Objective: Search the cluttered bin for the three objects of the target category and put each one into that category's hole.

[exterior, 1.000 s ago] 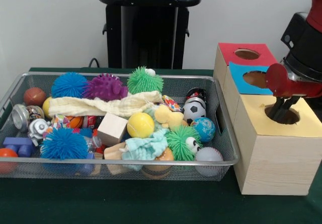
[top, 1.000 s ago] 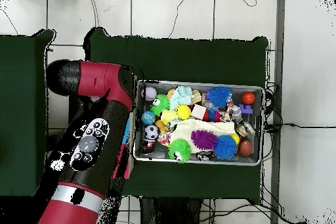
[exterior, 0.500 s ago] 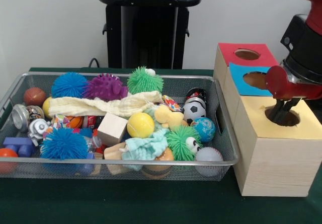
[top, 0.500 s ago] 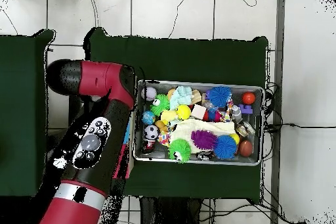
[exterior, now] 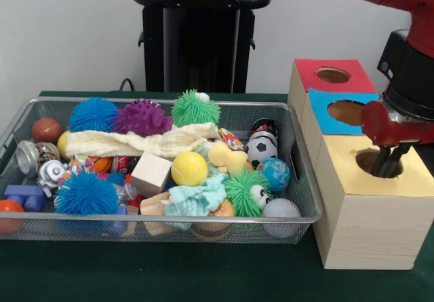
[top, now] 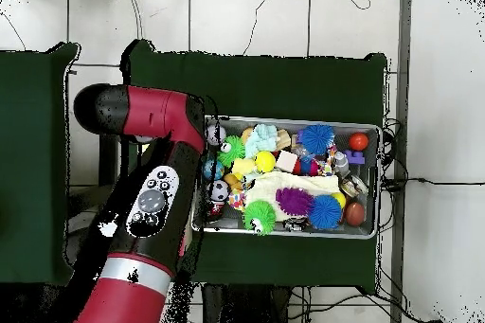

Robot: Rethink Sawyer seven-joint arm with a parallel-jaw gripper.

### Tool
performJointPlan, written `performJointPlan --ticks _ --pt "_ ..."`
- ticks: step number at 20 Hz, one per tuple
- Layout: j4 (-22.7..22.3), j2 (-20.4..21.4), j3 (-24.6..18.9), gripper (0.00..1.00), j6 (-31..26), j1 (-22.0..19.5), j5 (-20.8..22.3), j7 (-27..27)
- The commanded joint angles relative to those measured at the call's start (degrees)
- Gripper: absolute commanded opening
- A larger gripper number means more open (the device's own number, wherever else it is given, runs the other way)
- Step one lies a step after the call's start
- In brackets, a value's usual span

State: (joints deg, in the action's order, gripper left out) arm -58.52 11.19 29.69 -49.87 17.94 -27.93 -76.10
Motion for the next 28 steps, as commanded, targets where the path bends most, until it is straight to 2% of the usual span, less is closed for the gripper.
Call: performJointPlan --ticks 1,4,7,12,14,18,24,28 --pt "-0.42 4.61 -6.67 0.0 9.2 -3.48 1.01 -8.03" --pt "-0.48 5.09 -5.91 0.0 7.83 -3.23 1.6 -8.89" --pt "0.89 4.72 -3.75 0.0 3.99 -2.87 2.6 -9.97" --pt "9.43 2.16 5.12 0.0 -11.09 -2.28 7.56 -11.56" --pt "12.75 1.22 7.27 0.0 -16.11 -2.56 8.89 -11.19" --pt "16.37 0.37 9.64 0.0 -22.11 -3.01 10.8 -10.06" --pt "17.6 0.61 9.73 0.0 -26.57 -3.67 11.73 -9.42" --pt "15.23 1.53 10.16 0.0 -26.53 -3.93 13.98 -8.23"
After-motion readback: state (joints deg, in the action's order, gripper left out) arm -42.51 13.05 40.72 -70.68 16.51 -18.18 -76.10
